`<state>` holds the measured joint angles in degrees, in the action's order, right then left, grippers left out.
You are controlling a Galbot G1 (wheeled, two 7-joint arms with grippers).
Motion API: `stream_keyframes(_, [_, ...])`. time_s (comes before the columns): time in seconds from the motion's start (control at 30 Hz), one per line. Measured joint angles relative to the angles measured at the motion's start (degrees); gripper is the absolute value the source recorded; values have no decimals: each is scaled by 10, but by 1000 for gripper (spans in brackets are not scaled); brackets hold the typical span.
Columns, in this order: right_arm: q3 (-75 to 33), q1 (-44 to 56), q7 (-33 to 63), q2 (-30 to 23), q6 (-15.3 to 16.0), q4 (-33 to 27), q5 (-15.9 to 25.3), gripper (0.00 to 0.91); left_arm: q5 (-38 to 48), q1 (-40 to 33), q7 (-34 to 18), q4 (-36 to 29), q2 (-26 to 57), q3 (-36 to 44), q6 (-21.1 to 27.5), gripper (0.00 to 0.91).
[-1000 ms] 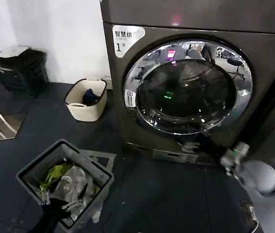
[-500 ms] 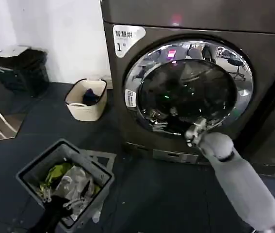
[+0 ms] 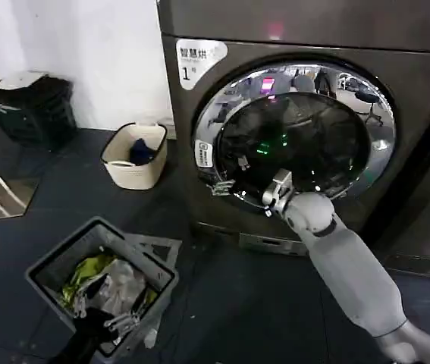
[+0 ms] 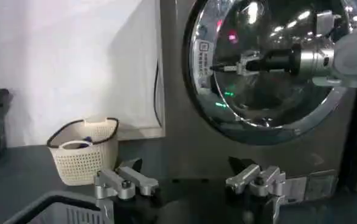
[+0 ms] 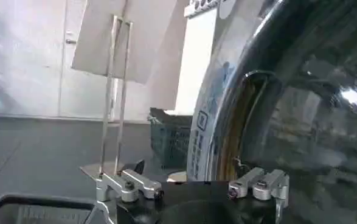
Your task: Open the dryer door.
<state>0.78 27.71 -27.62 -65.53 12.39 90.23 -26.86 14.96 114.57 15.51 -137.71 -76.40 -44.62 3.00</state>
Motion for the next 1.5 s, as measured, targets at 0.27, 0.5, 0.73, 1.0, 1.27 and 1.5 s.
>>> stream_keyframes(0.27, [4, -11, -60, 3, -18, -7, -28, 907, 2, -8, -12, 7, -3, -2, -19, 907])
stream_keyframes(0.5, [0, 5, -136, 33, -28, 18, -72, 907, 71, -45, 1, 19, 26, -30, 29, 907])
stream_keyframes(0.73, [-22, 50, -218, 94, -30, 80, -102, 907, 198, -129, 15, 79, 115, -44, 22, 907])
stream_keyframes(1.0, [-82, 135, -310, 177, -49, 166, -139, 907, 336, -269, 12, 169, 264, 20, -28, 907])
stream_keyframes(1.27, [-160, 226, -385, 228, -62, 223, -155, 907, 411, -440, 31, 267, 379, 162, -38, 907])
stream_keyframes(1.5, [-292, 315, -462, 243, -75, 229, -163, 907, 432, -590, 37, 334, 416, 309, -7, 907])
